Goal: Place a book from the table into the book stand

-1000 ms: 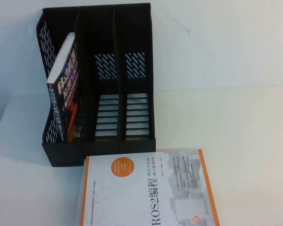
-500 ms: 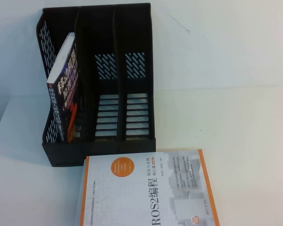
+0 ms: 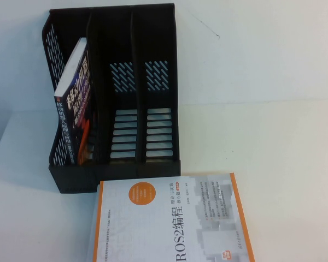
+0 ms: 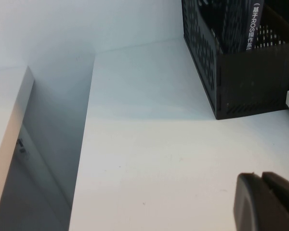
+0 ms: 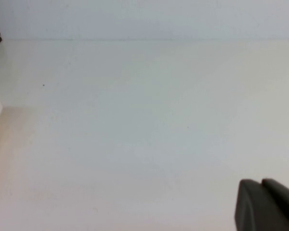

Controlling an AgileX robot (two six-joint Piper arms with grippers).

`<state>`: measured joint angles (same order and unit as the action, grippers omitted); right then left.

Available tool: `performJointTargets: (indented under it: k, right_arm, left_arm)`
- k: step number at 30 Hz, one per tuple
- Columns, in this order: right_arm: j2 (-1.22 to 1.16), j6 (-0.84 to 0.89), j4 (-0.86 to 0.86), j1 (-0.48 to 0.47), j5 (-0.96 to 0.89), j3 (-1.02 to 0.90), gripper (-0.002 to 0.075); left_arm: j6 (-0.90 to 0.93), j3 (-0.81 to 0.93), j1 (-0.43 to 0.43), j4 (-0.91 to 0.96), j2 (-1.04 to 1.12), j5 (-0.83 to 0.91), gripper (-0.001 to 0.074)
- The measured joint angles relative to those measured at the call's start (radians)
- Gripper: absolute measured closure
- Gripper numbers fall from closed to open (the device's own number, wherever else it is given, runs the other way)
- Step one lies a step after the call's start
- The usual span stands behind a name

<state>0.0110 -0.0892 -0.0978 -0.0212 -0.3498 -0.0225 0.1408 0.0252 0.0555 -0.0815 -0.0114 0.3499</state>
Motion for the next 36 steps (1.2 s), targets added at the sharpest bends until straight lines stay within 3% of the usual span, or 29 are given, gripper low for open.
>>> performJointTargets:
  k: [7,12,22,31,33,36]
  right_arm:
    - [0.0,-0.005,0.0,0.0,0.077,-0.004,0.0718]
    - [0.0,-0.005,0.002,0.0,0.248,-0.004,0.0718]
    - [0.0,-0.057,0.002,0.0,0.755,-0.004,0.0718]
    - [0.0,-0.083,0.015,0.0,0.931,-0.004,0.0718]
    - [0.0,-0.083,0.019,0.0,0.891,0.0,0.0718]
    - [0.0,-0.083,0.025,0.0,0.68,0.067,0.0718]
  left_arm:
    - [0.0,0.0,0.0,-0.004,0.0,-0.068,0.0738]
    - [0.0,0.0,0.0,-0.006,0.0,-0.32,0.0738]
    - [0.0,0.0,0.0,-0.008,0.0,-0.805,0.0738]
    - [-0.009,0.0,0.0,-0.017,-0.002,-0.871,0.0738]
    - [-0.013,0.0,0.0,-0.04,-0.002,-0.84,0.0738]
    - [-0.007,-0.064,0.0,-0.059,-0.002,-0.644,0.0738]
